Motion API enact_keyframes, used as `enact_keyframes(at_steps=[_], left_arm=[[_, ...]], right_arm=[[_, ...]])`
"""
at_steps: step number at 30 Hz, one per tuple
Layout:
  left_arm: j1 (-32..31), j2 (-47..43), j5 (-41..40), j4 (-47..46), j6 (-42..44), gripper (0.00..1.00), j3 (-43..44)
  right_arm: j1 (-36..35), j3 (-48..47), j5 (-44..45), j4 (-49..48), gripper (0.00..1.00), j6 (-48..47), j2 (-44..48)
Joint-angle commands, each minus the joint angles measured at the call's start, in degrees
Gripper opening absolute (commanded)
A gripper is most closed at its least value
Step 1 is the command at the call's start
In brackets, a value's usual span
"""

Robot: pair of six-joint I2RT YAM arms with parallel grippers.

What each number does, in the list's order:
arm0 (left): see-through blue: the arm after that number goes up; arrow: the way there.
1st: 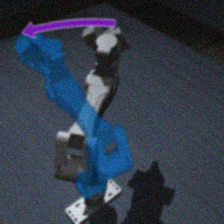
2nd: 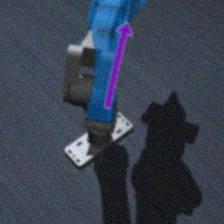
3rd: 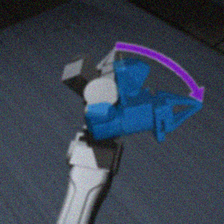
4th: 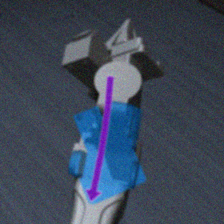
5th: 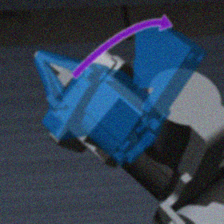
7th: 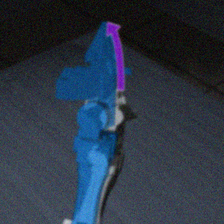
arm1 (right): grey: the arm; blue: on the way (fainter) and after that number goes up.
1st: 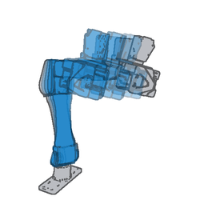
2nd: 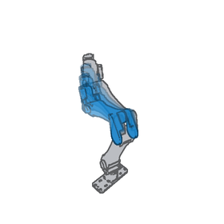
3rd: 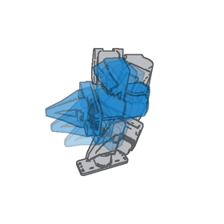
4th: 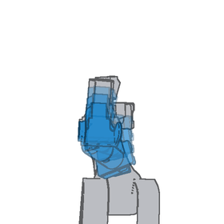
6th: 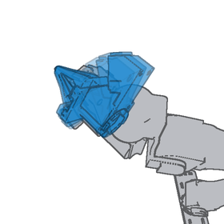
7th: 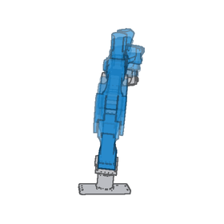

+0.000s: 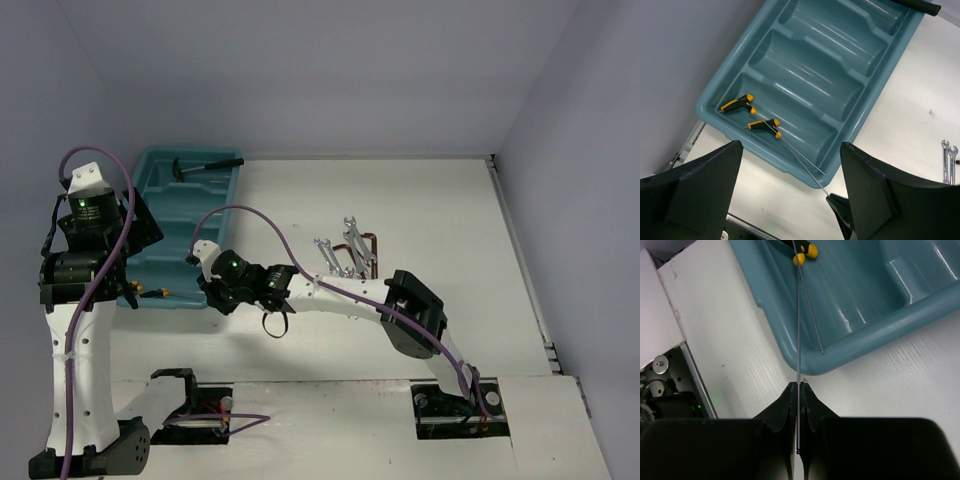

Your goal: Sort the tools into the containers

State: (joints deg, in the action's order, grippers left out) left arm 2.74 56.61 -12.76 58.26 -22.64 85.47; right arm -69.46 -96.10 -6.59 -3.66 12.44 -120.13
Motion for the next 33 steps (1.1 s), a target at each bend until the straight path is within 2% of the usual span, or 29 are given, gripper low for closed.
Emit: enact_keyframes(at_steps=[1, 8, 10, 13, 17, 23, 33], left_arm=[[-0.1, -0.9, 1.0, -2.0, -0.2, 0.76, 0.0], [-0.1, -1.3, 2.1, -1.9, 0.0, 0.76, -0.3], [-0.1, -1.3, 2.9, -2.0, 0.0, 0.76, -0.4], [-0.2, -1.2, 3.8, -1.8, 0.1, 0.76, -0.4], [-0.2, -1.1, 5.3, -1.9, -0.2, 0.75, -0.2], [-0.2, 0.0, 9.4, -2.0, 0.5, 0.76, 1.5], [-1.4, 3.4, 19.2, -2.2, 0.6, 0.76, 4.1]], right_arm=[[0.7, -4.8, -2.8, -6.1, 0.00, -2.4, -1.8], [0.8, -9.8, -2.6, -6.1, 0.07, -3.6, -5.4], [0.9, -10.3, -2.0, -6.2, 0.16, -3.7, -5.7], [1.3, -9.3, -0.5, -6.2, 0.39, -3.7, -4.2], [2.8, -6.2, 3.0, -6.0, 0.62, -3.9, 0.2], [7.9, 5.1, 11.8, -5.9, 0.68, -1.6, 10.8], [23.2, 31.2, 21.2, 0.5, 0.67, 10.6, 29.1]])
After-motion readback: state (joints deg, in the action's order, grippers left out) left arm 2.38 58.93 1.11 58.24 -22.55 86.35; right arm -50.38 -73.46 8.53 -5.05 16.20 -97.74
